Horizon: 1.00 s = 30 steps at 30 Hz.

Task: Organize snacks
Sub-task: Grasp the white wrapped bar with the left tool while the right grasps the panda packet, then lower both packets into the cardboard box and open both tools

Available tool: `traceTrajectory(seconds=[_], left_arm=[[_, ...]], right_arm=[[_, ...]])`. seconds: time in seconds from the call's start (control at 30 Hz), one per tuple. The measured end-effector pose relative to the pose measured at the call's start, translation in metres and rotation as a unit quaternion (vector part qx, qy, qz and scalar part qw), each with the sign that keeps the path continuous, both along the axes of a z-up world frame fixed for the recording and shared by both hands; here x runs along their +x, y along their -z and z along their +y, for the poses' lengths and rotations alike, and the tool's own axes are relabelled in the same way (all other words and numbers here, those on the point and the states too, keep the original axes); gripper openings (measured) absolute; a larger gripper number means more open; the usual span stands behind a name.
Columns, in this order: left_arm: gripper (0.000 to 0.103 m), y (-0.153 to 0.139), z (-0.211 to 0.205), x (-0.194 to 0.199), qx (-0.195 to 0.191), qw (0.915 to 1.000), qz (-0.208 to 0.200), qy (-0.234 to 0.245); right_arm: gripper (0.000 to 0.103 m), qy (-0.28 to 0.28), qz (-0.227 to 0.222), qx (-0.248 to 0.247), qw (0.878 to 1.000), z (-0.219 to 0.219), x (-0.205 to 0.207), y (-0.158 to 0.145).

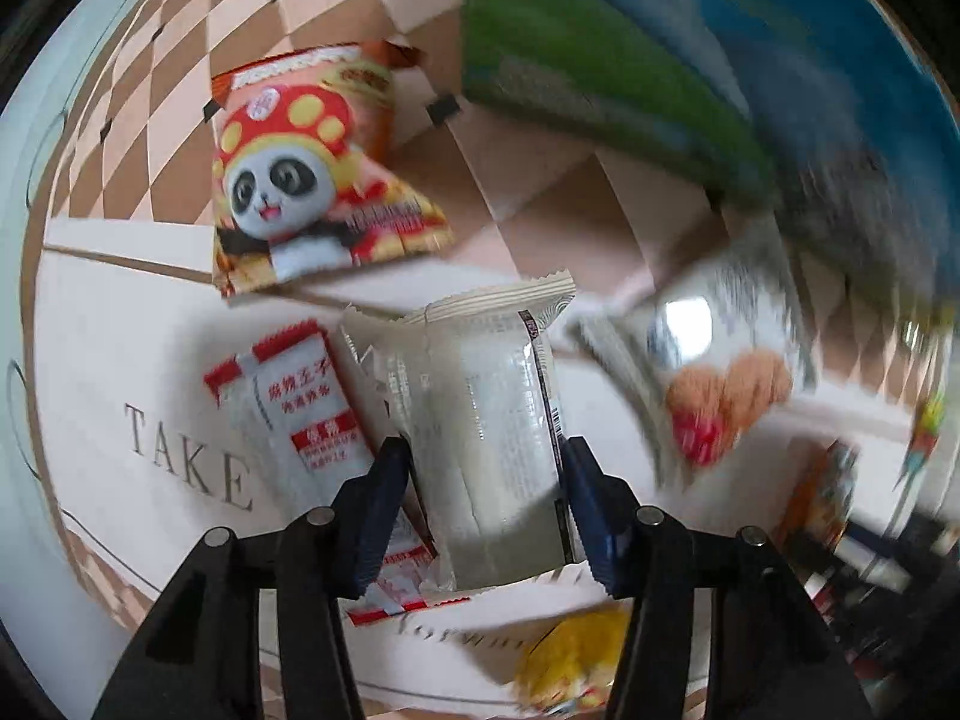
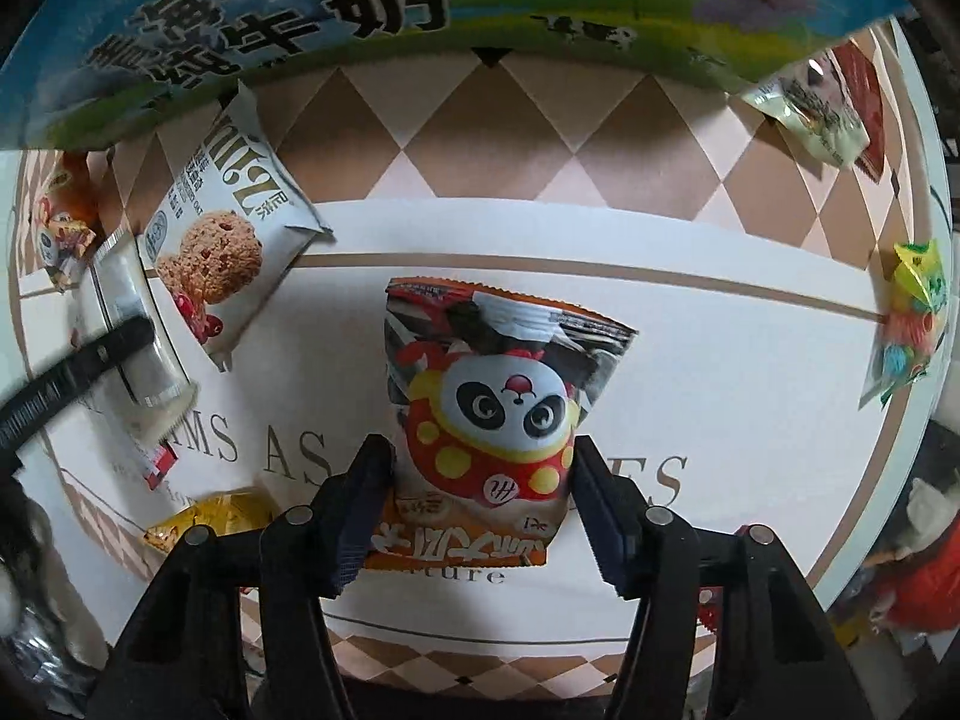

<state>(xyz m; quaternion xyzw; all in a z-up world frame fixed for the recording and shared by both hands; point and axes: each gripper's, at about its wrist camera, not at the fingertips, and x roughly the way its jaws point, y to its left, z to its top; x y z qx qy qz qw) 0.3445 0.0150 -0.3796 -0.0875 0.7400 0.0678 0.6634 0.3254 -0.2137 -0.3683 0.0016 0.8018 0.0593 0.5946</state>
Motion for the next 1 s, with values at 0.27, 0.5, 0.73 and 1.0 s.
traceTrajectory(seconds=[0.27, 0.5, 0.73, 1.0], left_arm=[[0.054, 0.007, -0.024, -0.027, 0.011, 0.9993, 0.016, 0.033], [0.061, 0.019, -0.016, -0.035, -0.008, 0.9994, 0.030, -0.017], [0.058, 0.013, -0.012, -0.034, 0.002, 0.9996, 0.025, -0.013], [0.058, 0.008, -0.053, -0.031, 0.038, 0.9953, 0.009, 0.088]], right_arm=[[0.090, 0.029, -0.022, 0.021, 0.999, -0.025, -0.006, -0.014], [0.090, 0.124, 0.023, 0.026, 0.992, -0.051, 0.002, 0.017], [0.067, 0.126, 0.007, 0.011, 0.992, -0.052, 0.003, 0.018], [0.060, -0.047, -0.024, -0.037, 0.998, -0.011, -0.007, 0.002]])
